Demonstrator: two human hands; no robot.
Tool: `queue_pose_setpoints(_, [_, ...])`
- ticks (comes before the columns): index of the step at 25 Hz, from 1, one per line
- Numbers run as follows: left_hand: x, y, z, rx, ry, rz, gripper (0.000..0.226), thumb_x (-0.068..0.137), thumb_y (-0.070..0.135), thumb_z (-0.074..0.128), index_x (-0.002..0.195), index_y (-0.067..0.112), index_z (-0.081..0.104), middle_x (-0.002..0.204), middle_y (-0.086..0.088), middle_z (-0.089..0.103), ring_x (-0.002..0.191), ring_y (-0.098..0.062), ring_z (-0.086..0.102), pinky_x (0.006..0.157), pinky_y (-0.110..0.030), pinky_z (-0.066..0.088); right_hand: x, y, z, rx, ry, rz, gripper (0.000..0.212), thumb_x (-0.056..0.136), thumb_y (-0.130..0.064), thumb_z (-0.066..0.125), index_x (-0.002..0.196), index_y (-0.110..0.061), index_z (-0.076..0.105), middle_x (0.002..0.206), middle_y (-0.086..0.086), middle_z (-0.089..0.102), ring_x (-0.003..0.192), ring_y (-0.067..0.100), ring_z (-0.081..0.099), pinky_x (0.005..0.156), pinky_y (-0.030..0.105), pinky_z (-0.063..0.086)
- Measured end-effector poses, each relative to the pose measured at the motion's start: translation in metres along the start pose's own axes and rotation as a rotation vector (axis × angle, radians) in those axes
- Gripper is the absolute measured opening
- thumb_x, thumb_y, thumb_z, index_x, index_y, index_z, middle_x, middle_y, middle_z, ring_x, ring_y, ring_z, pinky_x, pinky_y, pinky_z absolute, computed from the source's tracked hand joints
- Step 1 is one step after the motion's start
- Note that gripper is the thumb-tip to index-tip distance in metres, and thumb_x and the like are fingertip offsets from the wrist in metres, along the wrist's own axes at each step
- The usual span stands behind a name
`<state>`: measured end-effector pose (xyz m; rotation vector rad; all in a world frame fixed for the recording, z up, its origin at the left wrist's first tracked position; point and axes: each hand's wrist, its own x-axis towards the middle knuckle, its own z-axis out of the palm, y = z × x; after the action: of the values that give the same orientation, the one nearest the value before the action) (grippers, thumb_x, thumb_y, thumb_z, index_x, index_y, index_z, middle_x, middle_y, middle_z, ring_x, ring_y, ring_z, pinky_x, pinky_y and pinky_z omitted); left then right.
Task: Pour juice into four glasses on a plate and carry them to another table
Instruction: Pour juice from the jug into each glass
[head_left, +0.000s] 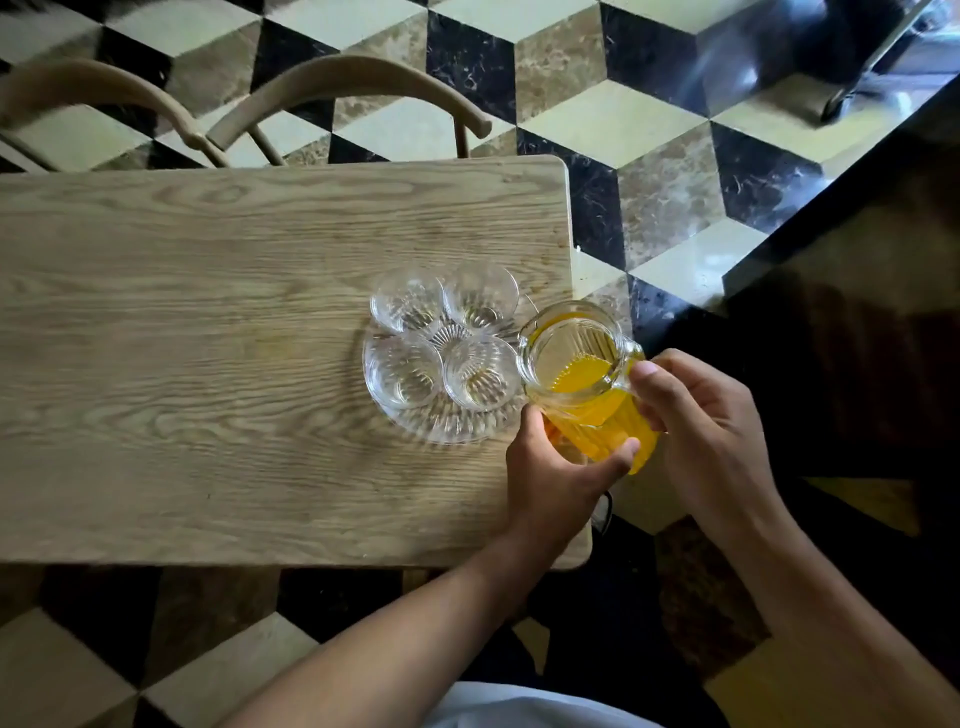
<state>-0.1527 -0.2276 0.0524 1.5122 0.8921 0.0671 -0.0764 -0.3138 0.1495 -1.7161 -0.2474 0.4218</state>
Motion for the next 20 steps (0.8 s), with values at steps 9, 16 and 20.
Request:
queue_pose_setpoints(9, [0.001,0.002,0.018,-0.191,0.049,-0.129,0.056,0.06,0.024,0.099,0.105,0.024,0.066,0.092,0.005,0.081,0.08,-0.007,0.077,0.072,-0.027,0.063,0.026,-0.003,-0.008,-0.15,-0.165,0.043,0.039,0.102,-0.029,0.06,0.069,-0.007,0.058,0.062,-0.008,0.052,0.06,0.005,0.046,0.055,0.019,0.037])
queue_pose_setpoints(16, [0.0,-0.003,0.016,-0.248,0.114,-0.105,0.054,0.061,0.021,0.099,0.105,0.018,0.067,0.09,0.001,0.08,0.075,-0.011,0.077,0.066,-0.028,0.062,0.039,-0.013,-0.01,-0.179,-0.332,0.119,0.04,0.106,-0.028,0.051,0.077,-0.004,0.065,0.063,-0.009,0.057,0.06,0.002,0.049,0.057,0.014,0.038])
queue_pose_setpoints(20, [-0.001,-0.006,0.017,-0.287,0.147,-0.079,0.053,0.059,0.025,0.098,0.101,0.018,0.067,0.087,-0.001,0.08,0.073,-0.017,0.078,0.068,-0.038,0.066,0.043,-0.014,-0.009,-0.222,-0.397,0.134,0.037,0.104,-0.029,0.053,0.079,-0.009,0.07,0.067,-0.003,0.058,0.064,0.005,0.052,0.061,0.018,0.04])
